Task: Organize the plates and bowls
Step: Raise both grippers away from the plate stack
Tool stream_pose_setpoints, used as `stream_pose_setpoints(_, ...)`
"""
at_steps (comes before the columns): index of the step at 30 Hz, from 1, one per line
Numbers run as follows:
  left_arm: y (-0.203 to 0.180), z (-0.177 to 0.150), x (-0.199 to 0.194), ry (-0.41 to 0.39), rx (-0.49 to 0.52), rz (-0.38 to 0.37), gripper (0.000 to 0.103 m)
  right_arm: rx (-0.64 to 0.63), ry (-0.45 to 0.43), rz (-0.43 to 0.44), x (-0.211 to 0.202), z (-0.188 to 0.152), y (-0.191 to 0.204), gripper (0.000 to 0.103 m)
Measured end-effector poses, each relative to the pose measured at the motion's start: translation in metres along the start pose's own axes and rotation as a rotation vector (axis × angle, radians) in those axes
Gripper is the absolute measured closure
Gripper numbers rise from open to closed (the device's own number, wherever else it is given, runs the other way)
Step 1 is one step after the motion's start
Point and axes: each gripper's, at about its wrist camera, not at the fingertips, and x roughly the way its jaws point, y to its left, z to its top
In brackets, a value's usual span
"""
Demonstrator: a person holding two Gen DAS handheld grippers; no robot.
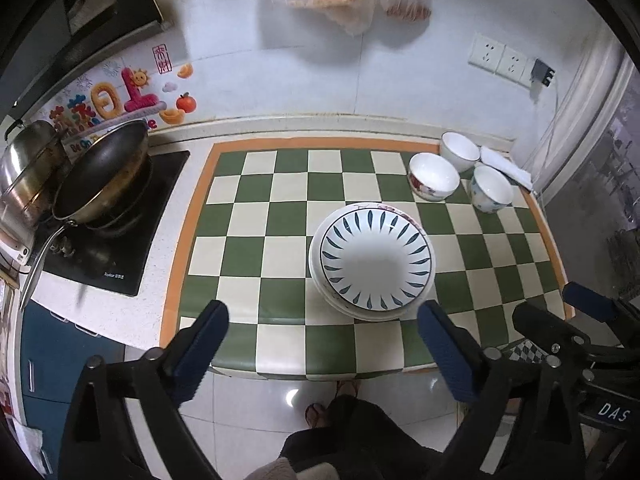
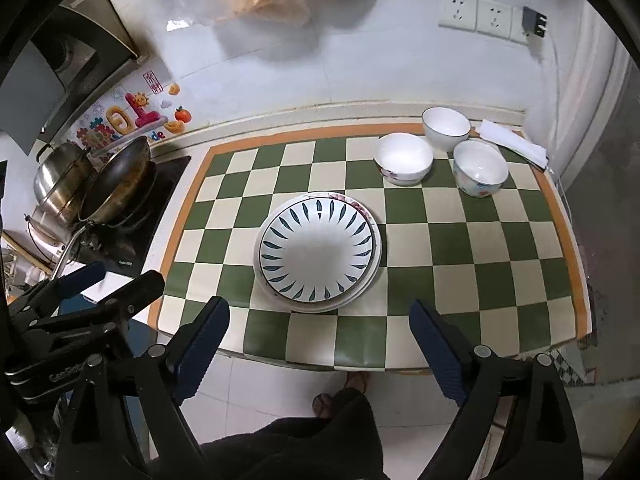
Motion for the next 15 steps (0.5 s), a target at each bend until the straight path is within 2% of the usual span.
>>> stream_pose_setpoints(9,-0.004,-0.015,-0.025,-0.036,0.006,-0.024,0.005,0.01,-0.069,-0.016,-0.044,-0.023,0.002,0.007)
stream_pose_setpoints(15,-0.01,-0.01,-0.024,-0.05,0.009,-0.03,0.004,0.05,-0.078,0.001,-0.046,-0.021,-0.009,0.005)
